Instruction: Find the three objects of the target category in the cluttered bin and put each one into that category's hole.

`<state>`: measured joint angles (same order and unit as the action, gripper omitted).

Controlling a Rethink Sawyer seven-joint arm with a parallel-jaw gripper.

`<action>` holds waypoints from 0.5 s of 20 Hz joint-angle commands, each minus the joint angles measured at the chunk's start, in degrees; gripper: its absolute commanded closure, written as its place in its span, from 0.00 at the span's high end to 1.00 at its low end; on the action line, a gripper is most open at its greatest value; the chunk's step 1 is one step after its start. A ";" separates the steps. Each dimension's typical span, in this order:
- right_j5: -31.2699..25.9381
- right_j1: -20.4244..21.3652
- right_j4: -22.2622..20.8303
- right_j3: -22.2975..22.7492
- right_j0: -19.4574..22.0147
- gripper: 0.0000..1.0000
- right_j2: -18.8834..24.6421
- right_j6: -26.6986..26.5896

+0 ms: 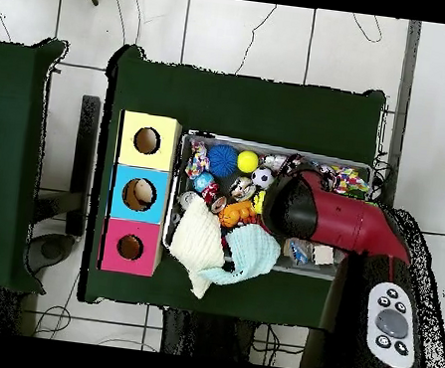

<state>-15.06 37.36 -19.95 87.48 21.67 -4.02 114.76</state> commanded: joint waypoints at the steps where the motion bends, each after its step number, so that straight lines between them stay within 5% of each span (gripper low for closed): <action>1: -1.93 -2.88 1.04 -3.67 0.49 1.00 5.71 2.00; 10: 1.31 0.81 -1.32 3.26 5.04 1.00 11.21 -1.29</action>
<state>-15.06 37.76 -20.00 86.70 23.71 -0.72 114.76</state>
